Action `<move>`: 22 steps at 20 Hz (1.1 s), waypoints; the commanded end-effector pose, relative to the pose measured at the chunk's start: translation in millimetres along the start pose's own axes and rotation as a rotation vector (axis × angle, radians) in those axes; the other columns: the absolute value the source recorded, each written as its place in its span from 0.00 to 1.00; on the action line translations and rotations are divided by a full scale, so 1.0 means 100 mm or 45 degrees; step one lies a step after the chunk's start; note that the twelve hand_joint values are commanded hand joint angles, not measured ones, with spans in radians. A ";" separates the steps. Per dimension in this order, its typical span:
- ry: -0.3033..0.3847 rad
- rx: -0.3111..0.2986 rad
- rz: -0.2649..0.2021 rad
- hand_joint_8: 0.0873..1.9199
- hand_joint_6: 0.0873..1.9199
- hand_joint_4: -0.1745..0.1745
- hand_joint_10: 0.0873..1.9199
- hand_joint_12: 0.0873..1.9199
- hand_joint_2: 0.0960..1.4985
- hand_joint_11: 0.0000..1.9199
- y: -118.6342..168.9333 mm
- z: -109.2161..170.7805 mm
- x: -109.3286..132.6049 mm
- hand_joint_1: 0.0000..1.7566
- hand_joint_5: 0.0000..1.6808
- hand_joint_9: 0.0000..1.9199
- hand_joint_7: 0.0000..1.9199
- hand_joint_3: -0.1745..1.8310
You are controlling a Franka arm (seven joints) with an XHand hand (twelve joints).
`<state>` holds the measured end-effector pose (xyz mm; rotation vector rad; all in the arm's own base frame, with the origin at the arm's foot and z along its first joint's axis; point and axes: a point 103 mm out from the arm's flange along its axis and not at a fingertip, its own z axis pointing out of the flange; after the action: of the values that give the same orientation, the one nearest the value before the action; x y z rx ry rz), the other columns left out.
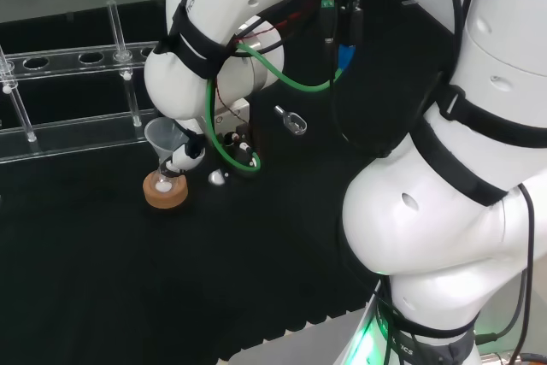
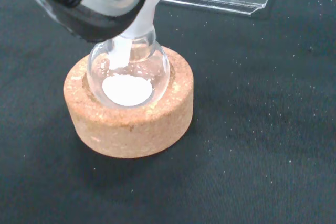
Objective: Remove the funnel from the round-bottom flask.
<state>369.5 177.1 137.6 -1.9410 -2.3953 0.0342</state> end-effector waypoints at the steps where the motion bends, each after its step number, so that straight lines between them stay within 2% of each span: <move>1: 0.001 -0.026 -0.012 0.22 0.01 0.46 0.28 0.73 0.40 0.00 0.02 -0.04 -0.02 0.55 0.41 0.29 0.42 0.19; 6: 0.006 -0.054 -0.006 0.21 0.05 0.49 0.25 0.74 0.37 0.00 0.04 -0.08 0.01 0.55 0.44 0.33 0.47 0.24; 12: 0.013 -0.056 -0.014 0.22 0.22 0.51 0.22 0.75 0.31 0.00 0.05 -0.12 0.02 0.56 0.40 0.36 0.49 0.33; 22: 0.010 -0.078 -0.029 0.23 0.28 0.54 0.22 0.74 0.30 0.00 0.11 -0.24 0.06 0.56 0.41 0.37 0.50 0.34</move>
<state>378.8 186.5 155.9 -1.9459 -2.4336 -0.0380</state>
